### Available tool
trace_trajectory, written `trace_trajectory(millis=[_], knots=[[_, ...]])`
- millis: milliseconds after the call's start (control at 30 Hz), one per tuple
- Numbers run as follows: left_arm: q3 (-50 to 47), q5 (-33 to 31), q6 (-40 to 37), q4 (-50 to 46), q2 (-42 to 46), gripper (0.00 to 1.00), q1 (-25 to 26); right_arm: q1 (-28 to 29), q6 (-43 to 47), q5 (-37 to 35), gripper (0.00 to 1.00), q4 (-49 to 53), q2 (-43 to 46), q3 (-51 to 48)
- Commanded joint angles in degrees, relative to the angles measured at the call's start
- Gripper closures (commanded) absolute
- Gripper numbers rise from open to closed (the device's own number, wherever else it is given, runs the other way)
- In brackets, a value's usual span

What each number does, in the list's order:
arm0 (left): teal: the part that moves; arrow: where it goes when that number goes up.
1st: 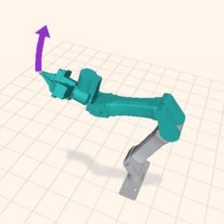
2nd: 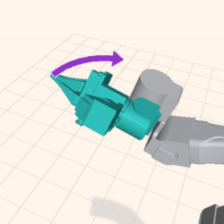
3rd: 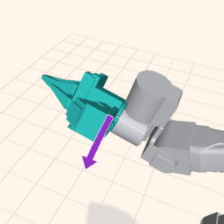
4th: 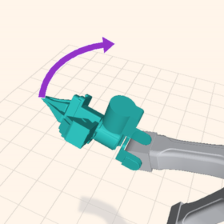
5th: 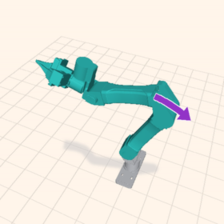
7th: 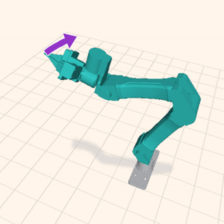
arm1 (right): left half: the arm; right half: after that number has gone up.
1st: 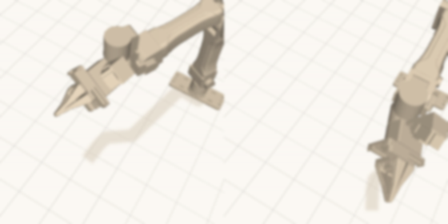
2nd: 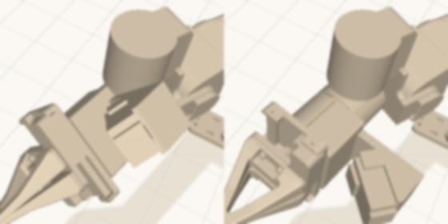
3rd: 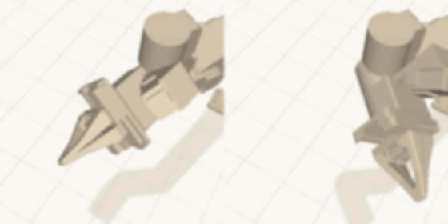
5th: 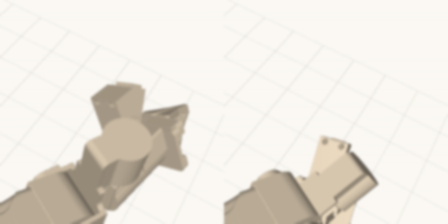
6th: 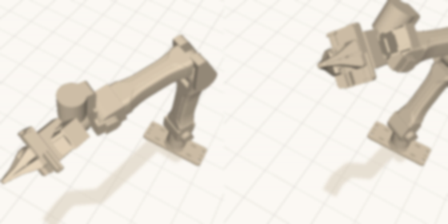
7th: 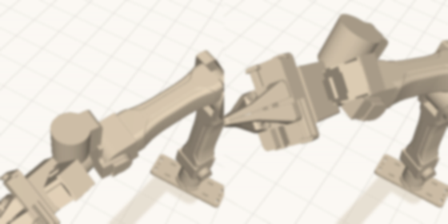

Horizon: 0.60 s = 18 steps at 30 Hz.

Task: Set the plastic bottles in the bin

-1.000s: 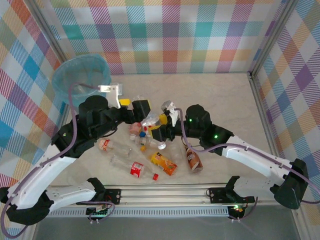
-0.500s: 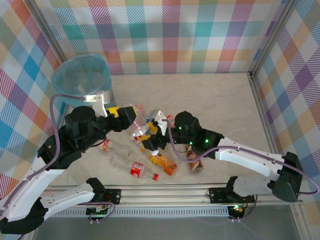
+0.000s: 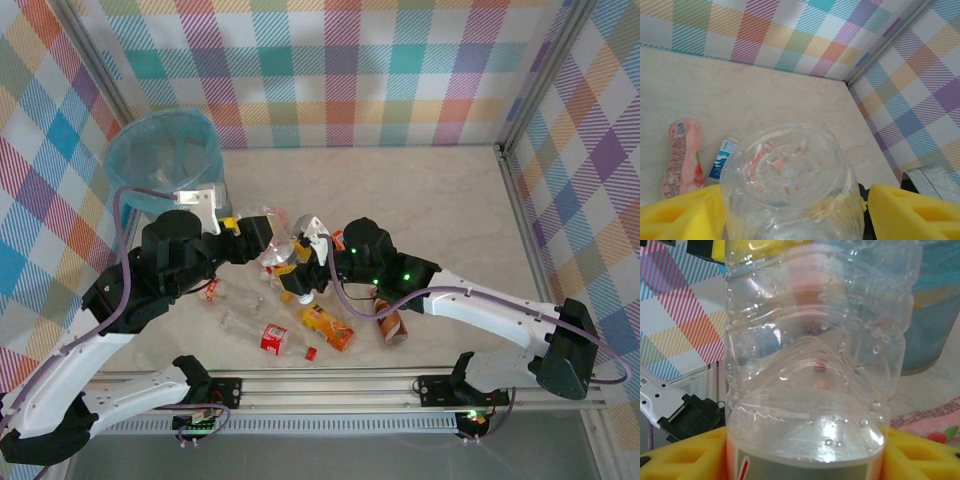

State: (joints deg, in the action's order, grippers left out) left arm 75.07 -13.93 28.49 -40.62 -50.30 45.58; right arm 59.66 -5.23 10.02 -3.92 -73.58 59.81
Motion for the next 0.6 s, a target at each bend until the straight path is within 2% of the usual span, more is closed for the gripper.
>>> trace_trajectory(millis=[0, 133, 167, 233, 300, 567], knots=[[-0.80, 0.64, -1.51, -0.07, 0.07, 0.31, -0.32, 0.11, 1.06, 0.79, 0.38, -3.07, -0.33, 1.99], [-1.10, 1.24, -1.52, 0.57, 0.54, 0.36, -0.28, 0.17, 1.10, 1.01, 0.38, -3.51, -0.16, 1.98], [-1.31, 1.61, -1.44, 0.91, 0.74, 0.35, -0.27, 0.16, 1.02, 1.05, 0.38, -4.05, -0.01, 1.75], [-1.67, 1.97, -1.03, 1.49, 0.83, 0.26, -0.27, 0.15, 0.85, 1.22, 0.38, -5.00, 0.18, 1.39], [-1.92, 2.01, -0.83, 1.47, 0.74, 0.23, -0.32, 0.11, 0.85, 1.49, 0.38, -5.45, 0.29, 1.28], [-2.13, 2.70, -0.48, 1.99, -0.03, 0.36, -0.31, 0.12, 0.90, 1.47, 0.38, -4.59, 1.05, 1.12]])
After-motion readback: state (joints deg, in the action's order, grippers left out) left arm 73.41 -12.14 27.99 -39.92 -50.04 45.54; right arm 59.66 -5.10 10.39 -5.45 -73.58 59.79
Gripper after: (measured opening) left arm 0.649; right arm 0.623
